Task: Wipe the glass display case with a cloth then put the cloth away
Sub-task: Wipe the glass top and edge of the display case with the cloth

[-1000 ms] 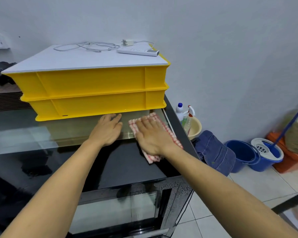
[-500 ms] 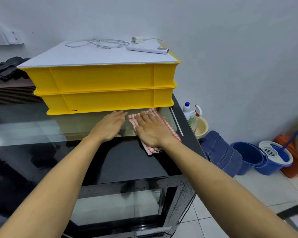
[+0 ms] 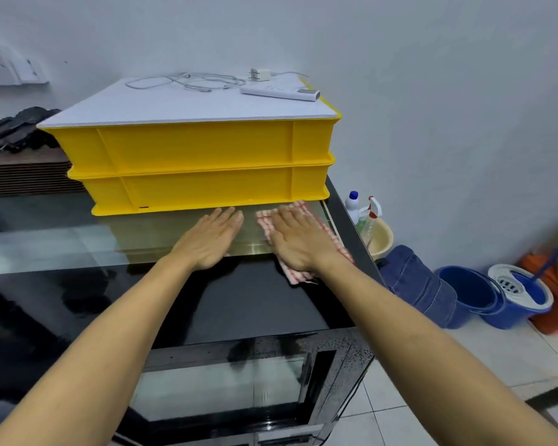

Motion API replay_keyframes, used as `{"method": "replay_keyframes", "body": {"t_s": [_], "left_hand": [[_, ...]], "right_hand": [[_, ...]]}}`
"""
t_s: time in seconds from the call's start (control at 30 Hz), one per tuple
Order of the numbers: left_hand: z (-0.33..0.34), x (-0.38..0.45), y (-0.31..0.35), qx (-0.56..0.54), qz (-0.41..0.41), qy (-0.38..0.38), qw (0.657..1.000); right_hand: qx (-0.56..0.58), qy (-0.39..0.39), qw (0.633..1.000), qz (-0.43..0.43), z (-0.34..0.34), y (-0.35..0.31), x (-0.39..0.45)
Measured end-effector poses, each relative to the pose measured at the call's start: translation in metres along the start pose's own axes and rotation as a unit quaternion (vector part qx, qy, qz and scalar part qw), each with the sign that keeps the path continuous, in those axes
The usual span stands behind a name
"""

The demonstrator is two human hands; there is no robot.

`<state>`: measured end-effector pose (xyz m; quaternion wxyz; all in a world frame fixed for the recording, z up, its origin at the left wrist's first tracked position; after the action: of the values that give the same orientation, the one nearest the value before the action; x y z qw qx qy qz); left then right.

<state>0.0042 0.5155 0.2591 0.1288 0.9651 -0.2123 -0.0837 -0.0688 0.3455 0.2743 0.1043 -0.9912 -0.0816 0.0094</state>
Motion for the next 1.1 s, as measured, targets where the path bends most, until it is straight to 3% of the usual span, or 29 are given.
{"method": "replay_keyframes", "body": {"t_s": [0.1, 0.2, 0.33, 0.43, 0.57, 0.67, 0.83, 0.93, 1.1], "left_hand": [[-0.001, 0.0, 0.0, 0.011, 0.012, 0.001, 1.0], [-0.003, -0.001, 0.0, -0.014, 0.004, 0.004, 1.0], [0.002, -0.001, 0.003, 0.007, 0.009, 0.0, 1.0], [0.001, 0.0, 0.002, 0.003, 0.011, 0.002, 1.0], [0.001, 0.003, 0.0, -0.011, 0.014, 0.002, 1.0], [0.0, 0.004, -0.004, -0.029, 0.012, 0.009, 0.999], [0.002, 0.002, 0.0, 0.012, 0.01, 0.008, 1.0], [0.001, 0.001, 0.002, 0.023, 0.012, 0.01, 1.0], [0.002, 0.004, -0.002, 0.018, 0.016, 0.009, 1.0]], "right_hand": [[-0.005, -0.006, 0.996, -0.084, 0.013, -0.046, -0.032], [-0.006, -0.01, 0.987, -0.159, 0.011, -0.039, -0.098], [-0.011, -0.011, 0.999, -0.052, -0.012, 0.035, -0.092], [-0.021, 0.002, 1.0, 0.006, -0.01, 0.033, -0.038], [-0.026, -0.005, 0.994, -0.106, 0.015, -0.054, -0.035], [-0.009, 0.0, 0.985, -0.173, 0.013, -0.057, -0.09], [-0.014, -0.021, 0.999, -0.038, -0.012, 0.048, -0.081], [-0.018, -0.011, 1.0, 0.008, -0.01, 0.039, -0.035], [-0.019, -0.005, 0.993, -0.118, 0.016, -0.052, -0.07]]}}
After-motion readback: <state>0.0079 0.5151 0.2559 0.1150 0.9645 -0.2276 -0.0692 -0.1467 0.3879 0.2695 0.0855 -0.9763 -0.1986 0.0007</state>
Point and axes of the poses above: each hand's wrist, its own x-axis towards the middle knuckle, its own z-axis out of the palm, y = z × x, the point moved 7 cm from there along x, towards the middle knuckle, and after that the axes turned 7 degrees about -z, right-handed, at the moved point
